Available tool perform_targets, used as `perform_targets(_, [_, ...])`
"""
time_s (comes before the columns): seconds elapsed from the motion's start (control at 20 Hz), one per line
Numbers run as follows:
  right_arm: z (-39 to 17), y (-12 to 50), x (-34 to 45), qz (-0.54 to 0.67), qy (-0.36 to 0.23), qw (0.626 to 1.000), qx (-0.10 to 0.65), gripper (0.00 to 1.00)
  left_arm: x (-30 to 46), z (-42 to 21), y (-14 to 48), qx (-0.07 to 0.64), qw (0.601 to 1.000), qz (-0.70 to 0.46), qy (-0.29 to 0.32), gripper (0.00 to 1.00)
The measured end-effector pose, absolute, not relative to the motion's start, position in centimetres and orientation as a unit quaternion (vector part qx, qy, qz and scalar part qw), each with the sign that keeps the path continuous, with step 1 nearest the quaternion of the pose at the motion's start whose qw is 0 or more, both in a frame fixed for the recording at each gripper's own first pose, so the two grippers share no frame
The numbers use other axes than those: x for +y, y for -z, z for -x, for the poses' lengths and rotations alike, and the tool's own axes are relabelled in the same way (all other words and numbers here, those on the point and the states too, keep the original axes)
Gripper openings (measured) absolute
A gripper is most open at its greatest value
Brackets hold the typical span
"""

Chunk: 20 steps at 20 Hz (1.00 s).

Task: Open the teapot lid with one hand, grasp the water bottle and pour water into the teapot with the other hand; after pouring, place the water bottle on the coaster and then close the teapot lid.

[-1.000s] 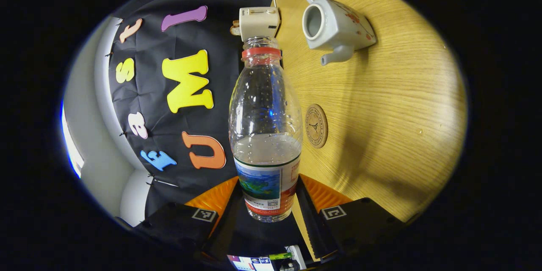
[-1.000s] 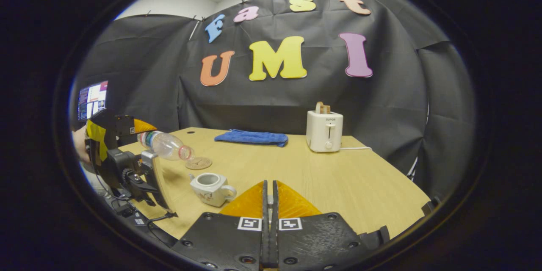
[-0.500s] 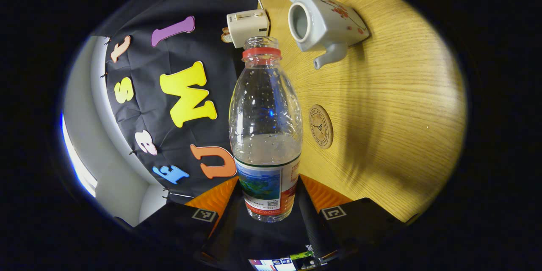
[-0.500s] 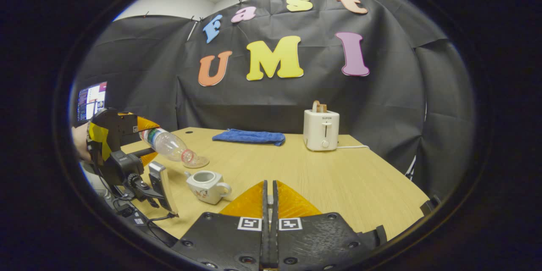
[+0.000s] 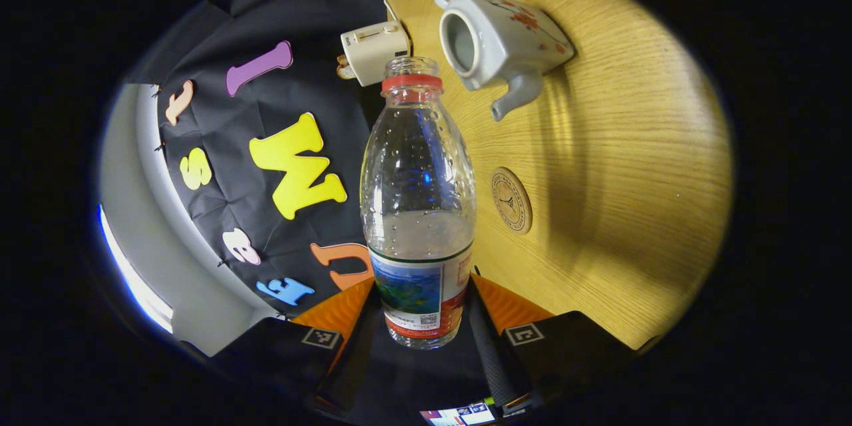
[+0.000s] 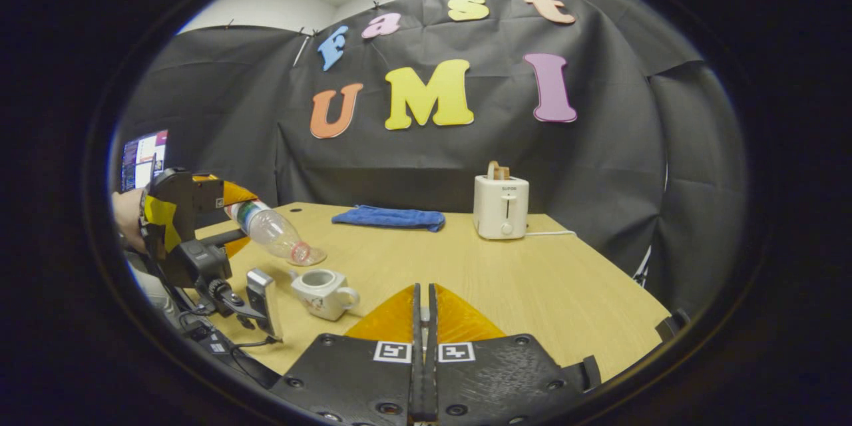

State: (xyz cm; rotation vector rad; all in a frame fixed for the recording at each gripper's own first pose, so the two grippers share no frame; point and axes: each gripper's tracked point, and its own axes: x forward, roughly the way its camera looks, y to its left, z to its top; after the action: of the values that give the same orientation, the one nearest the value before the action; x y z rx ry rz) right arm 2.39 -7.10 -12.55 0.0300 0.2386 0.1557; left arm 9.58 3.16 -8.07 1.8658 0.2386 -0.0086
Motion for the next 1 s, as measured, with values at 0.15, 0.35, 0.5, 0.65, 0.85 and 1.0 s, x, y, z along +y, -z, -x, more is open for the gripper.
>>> perform_targets(0.15, [-2.4, 12.6, -7.2, -0.018, -0.078, 0.99, 0.119, 0.0, 3.0, -9.9, 7.6, 0.099, 0.571, -0.815, 0.002, 0.75])
perform_targets(0.35, [-2.4, 12.6, -7.3, -0.016, -0.079, 0.99, 0.119, 0.0, 2.7, -9.8, 7.5, 0.102, 0.554, -0.826, 0.006, 0.75])
perform_targets(0.5, [-2.5, 12.6, -7.4, -0.019, -0.079, 0.99, 0.118, 0.0, 2.8, -9.8, 7.2, 0.107, 0.548, -0.829, 0.008, 0.75])
perform_targets(0.65, [-2.3, 12.3, -7.3, -0.024, -0.082, 0.99, 0.114, 0.0, 2.5, -9.8, 6.9, 0.109, 0.54, -0.835, 0.011, 0.75])
perform_targets(0.85, [-2.3, 12.4, -7.2, -0.026, -0.084, 0.99, 0.114, 0.0, 2.2, -9.4, 6.6, 0.116, 0.528, -0.841, 0.015, 0.75])
perform_targets(1.0, [-2.2, 12.5, -7.3, -0.031, -0.085, 0.989, 0.114, 0.0, 1.7, -9.2, 6.3, 0.114, 0.521, -0.846, 0.019, 0.75])
